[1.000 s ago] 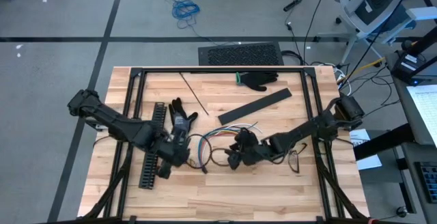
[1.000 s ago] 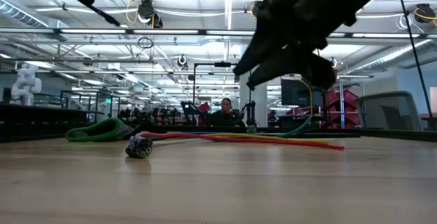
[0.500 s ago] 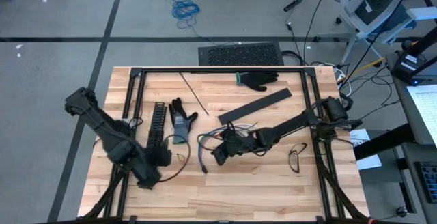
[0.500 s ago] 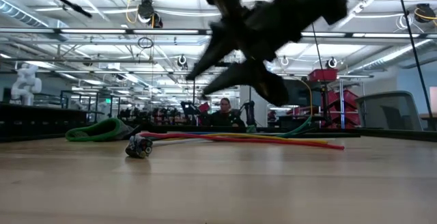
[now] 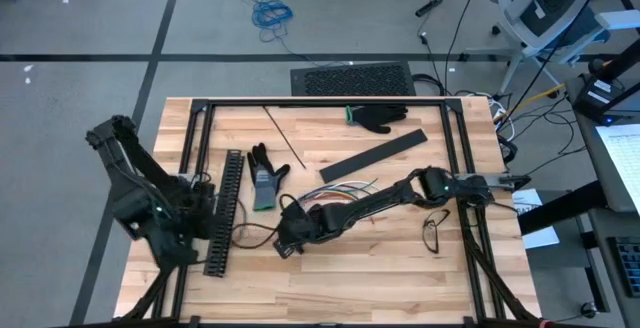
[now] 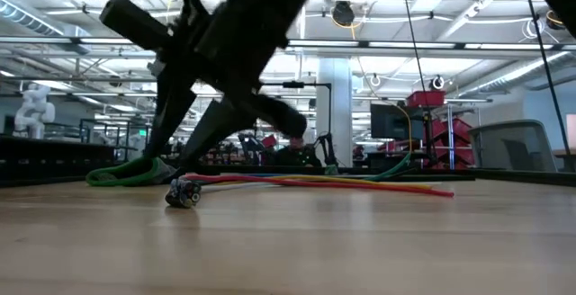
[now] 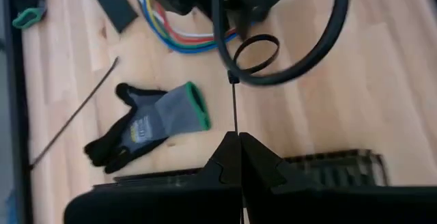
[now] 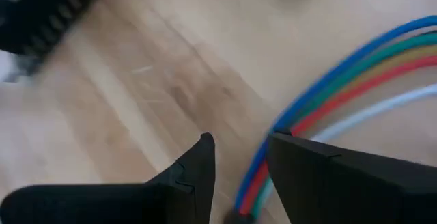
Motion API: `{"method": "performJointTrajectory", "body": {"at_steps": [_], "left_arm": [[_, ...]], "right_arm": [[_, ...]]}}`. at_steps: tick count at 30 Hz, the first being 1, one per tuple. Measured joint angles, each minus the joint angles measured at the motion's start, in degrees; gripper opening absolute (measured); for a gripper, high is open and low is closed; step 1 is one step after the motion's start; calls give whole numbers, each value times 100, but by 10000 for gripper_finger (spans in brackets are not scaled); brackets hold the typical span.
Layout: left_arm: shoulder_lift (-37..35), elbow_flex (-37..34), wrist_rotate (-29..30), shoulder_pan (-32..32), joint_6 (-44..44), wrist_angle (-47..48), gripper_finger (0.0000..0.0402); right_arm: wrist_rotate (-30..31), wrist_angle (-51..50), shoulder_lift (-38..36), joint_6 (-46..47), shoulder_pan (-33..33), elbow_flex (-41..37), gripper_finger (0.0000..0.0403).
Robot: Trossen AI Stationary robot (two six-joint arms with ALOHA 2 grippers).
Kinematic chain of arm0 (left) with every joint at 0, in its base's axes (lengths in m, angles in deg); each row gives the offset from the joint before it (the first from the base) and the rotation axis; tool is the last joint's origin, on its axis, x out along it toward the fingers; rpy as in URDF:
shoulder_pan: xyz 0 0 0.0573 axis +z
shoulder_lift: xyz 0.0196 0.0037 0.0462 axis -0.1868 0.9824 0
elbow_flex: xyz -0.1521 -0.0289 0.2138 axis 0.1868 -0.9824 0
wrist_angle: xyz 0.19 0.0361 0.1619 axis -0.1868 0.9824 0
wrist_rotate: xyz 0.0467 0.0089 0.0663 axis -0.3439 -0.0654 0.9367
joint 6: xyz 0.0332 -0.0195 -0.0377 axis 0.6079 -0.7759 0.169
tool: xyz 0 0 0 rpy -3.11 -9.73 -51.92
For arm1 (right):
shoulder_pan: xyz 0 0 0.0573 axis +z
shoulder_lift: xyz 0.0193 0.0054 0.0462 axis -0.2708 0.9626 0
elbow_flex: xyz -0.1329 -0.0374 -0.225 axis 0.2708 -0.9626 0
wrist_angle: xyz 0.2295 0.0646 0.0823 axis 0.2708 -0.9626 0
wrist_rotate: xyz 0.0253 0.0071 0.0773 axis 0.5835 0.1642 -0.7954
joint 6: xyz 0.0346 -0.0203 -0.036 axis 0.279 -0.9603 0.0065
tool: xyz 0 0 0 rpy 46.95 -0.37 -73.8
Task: Ziptie cables
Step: Wrap the cable wires with the black zip tie
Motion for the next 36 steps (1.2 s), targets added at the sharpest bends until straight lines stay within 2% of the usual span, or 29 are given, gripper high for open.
{"method": "performJointTrajectory", "body": {"at_steps": [4, 6, 11, 14, 19, 24, 28, 32, 36], "left_arm": [[-204, 0, 146, -237, -134, 15, 0], [-219, 0, 212, -329, -130, 19, 0], [-217, 0, 284, -469, -129, 102, 0], [-203, 0, 295, -483, -129, 131, 0], [-202, 0, 297, -476, -132, 181, 0], [-199, 0, 295, -478, -294, 185, 0], [-198, 0, 290, -478, -530, 236, 0], [-198, 0, 288, -476, -718, 261, 0], [-198, 0, 180, -478, -868, 280, 0]], "right_arm": [[420, -1862, 341, 226, 101, 1128, 121], [555, -2246, 434, 326, 133, 1349, 121], [770, -1852, 502, 332, 218, 1433, 123], [1218, -1626, 572, 365, 324, 1422, 127], [769, -1178, 513, 346, 374, 1442, 123], [550, -1278, 546, -572, 307, 1431, 121], [494, -1233, 542, -737, 271, 1431, 123], [502, -1360, 537, -1074, 257, 1431, 143], [511, -1637, 537, -1361, 217, 1431, 182]]}}
